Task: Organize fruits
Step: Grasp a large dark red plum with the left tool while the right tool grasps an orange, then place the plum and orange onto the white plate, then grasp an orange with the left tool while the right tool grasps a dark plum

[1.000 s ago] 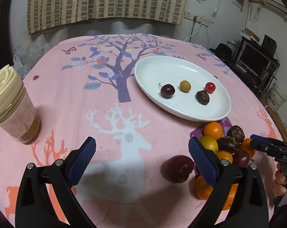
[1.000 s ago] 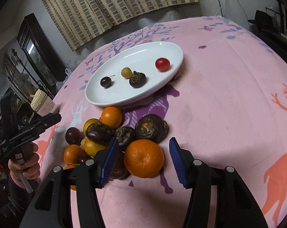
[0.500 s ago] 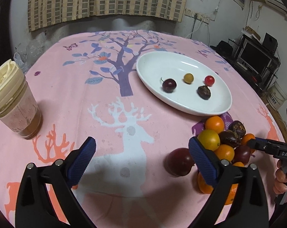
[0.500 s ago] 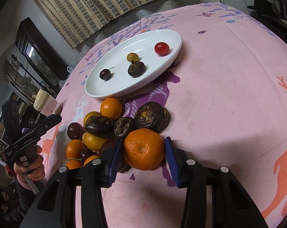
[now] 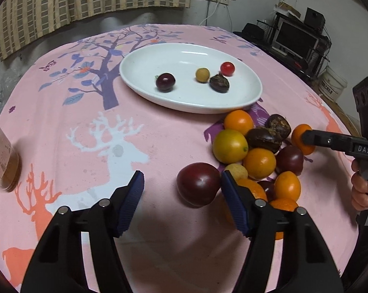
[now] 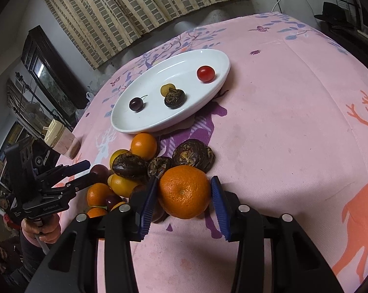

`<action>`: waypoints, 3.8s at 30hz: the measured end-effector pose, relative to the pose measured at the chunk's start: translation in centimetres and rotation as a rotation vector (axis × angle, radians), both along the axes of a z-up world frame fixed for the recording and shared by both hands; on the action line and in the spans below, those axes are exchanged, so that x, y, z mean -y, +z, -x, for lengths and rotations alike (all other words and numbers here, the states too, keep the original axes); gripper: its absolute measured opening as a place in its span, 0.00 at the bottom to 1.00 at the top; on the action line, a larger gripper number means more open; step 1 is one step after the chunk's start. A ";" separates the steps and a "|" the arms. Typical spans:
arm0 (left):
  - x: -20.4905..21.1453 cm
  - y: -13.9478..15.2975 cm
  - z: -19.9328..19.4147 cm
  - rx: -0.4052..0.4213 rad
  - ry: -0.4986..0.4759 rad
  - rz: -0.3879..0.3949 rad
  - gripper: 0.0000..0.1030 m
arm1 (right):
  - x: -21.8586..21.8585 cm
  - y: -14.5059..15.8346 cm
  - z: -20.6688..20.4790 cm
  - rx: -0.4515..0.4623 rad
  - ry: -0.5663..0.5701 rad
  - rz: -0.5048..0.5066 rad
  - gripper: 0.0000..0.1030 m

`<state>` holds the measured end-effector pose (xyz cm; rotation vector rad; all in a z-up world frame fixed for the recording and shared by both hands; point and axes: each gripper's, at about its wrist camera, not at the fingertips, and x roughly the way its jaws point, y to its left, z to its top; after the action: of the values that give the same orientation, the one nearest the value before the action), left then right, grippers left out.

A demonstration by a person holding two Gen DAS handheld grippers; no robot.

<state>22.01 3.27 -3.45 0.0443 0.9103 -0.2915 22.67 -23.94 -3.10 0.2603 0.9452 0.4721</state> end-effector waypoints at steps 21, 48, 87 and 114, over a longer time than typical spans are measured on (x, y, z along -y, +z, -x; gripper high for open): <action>-2.8 -2.5 -2.7 -0.253 0.021 0.423 0.38 | 0.1 -0.4 0.0 -0.009 -0.011 0.021 0.43; 1.6 2.7 -12.9 0.038 0.108 0.205 0.37 | -5.1 2.6 -12.2 0.178 -0.075 0.102 0.43; -4.2 2.1 4.1 0.148 0.239 0.124 0.95 | -3.4 -0.5 0.6 -0.048 0.174 -0.013 0.56; 5.5 -0.4 8.0 0.041 -0.284 0.000 0.47 | -1.0 0.3 0.7 -0.036 0.102 -0.114 0.37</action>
<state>14.00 -2.21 -3.82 0.1802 0.8634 -0.5523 22.01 -22.91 -2.84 0.3252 0.9715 0.6181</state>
